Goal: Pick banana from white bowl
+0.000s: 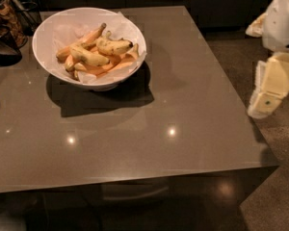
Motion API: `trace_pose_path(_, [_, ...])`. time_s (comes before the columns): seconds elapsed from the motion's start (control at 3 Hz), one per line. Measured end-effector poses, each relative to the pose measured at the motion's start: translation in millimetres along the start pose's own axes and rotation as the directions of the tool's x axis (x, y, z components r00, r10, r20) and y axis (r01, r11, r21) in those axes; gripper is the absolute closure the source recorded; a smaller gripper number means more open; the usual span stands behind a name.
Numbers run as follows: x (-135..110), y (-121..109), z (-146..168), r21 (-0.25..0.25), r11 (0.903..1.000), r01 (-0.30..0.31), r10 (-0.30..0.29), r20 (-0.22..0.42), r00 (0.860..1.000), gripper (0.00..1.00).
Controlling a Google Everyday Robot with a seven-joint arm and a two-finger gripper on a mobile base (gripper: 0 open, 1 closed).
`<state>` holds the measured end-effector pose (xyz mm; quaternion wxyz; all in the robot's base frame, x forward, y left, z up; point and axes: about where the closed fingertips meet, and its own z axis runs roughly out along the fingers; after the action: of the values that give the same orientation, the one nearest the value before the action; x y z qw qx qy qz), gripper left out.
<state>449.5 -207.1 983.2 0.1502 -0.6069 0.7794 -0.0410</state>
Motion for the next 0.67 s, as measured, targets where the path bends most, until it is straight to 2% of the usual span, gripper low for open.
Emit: trace_pose_path(0.67, [-21.2,-22.5,2.3,-0.004,0.9996,0.027,-0.027,-0.063,0.998,0.0])
